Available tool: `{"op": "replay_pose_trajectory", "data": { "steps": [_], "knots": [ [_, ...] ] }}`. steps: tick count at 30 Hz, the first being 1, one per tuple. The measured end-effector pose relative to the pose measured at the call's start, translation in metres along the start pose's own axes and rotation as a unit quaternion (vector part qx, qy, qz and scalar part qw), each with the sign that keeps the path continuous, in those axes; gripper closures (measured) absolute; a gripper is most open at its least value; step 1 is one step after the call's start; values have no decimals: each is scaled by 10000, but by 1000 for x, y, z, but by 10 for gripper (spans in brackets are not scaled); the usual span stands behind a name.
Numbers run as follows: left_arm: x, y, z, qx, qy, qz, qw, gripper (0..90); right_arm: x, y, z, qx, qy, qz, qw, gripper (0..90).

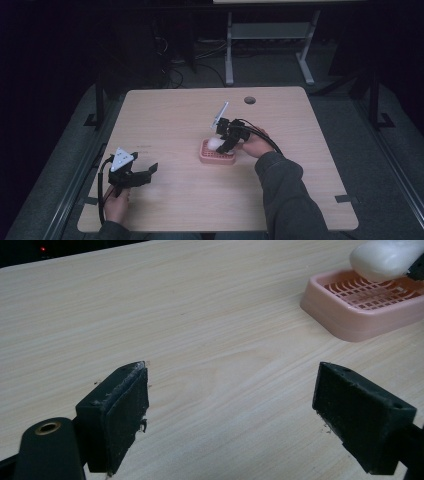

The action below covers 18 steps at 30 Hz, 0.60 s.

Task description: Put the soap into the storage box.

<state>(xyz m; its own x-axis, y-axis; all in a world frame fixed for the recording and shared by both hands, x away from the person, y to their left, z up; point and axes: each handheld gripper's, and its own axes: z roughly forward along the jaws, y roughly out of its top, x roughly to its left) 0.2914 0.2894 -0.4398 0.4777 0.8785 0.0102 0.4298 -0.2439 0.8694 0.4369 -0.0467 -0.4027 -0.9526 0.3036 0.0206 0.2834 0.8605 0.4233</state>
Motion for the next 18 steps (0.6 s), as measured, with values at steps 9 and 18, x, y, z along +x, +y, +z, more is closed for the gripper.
{"op": "replay_pose_trajectory", "data": {
  "steps": [9, 18],
  "knots": [
    [-1, 0, 1, 9, -7, 7, 10000, 144, -2, 3, 9, 45, 0, -28, 10000, 486],
    [-1, 1, 0, -14, -6, 22, 10000, 144, -3, 1, 14, 62, 36, 44, 10000, 486]
  ]
}}
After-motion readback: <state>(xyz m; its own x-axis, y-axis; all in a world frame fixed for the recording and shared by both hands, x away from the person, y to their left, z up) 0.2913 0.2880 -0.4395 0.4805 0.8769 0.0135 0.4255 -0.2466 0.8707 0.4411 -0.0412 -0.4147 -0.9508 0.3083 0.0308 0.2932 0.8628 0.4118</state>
